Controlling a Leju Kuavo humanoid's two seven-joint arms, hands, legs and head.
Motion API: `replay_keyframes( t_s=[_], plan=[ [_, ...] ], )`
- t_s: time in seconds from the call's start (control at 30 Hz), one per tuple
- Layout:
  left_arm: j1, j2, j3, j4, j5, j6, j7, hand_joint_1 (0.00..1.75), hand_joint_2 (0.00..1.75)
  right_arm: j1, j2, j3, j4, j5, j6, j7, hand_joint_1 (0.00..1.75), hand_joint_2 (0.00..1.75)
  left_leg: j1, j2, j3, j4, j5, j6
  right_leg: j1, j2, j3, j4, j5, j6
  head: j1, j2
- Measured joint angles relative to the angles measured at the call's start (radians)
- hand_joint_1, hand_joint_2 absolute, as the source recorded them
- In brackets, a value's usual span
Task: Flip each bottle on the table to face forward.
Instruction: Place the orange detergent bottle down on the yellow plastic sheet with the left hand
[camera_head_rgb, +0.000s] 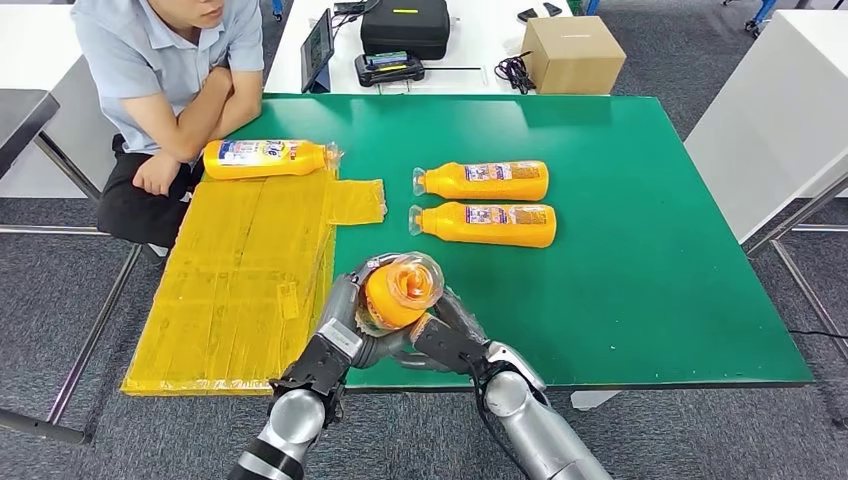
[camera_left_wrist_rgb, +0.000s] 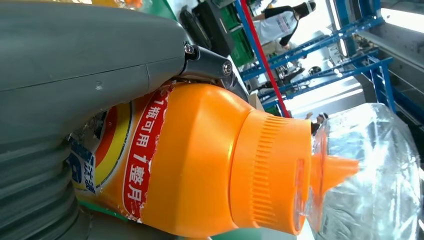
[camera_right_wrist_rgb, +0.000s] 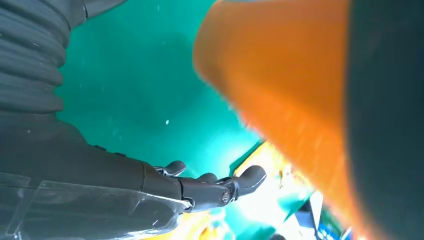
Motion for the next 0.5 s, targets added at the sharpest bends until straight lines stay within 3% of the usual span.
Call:
replay_keyframes(
  t_s=[0.33, 0.5],
  plan=[
    [0.019, 0.003, 0.012, -0.056, -0.023, 0.009, 0.003, 1.75, 1.75, 0.016, 0.008, -0.042, 0.005, 0.028, -0.027, 0.015, 0.0, 1.75, 0.0, 0.0, 0.0, 0.0, 0.0, 0.0, 0.0, 0.0, 0.0, 0.0, 0.0, 0.0, 0.0, 0.0],
    [0.032, 0.006, 0.02, -0.117, -0.256, 0.131, 0.045, 1.75, 1.75, 0.044, 0.018, -0.089, -0.013, 0.073, -0.041, 0.025, 0.0, 1.75, 0.0, -0.001, -0.001, 0.0, 0.0, 0.0, 0.0, -0.001, 0.0, 0.0, 0.0, 0.0, 0.0, 0.0]
  ],
)
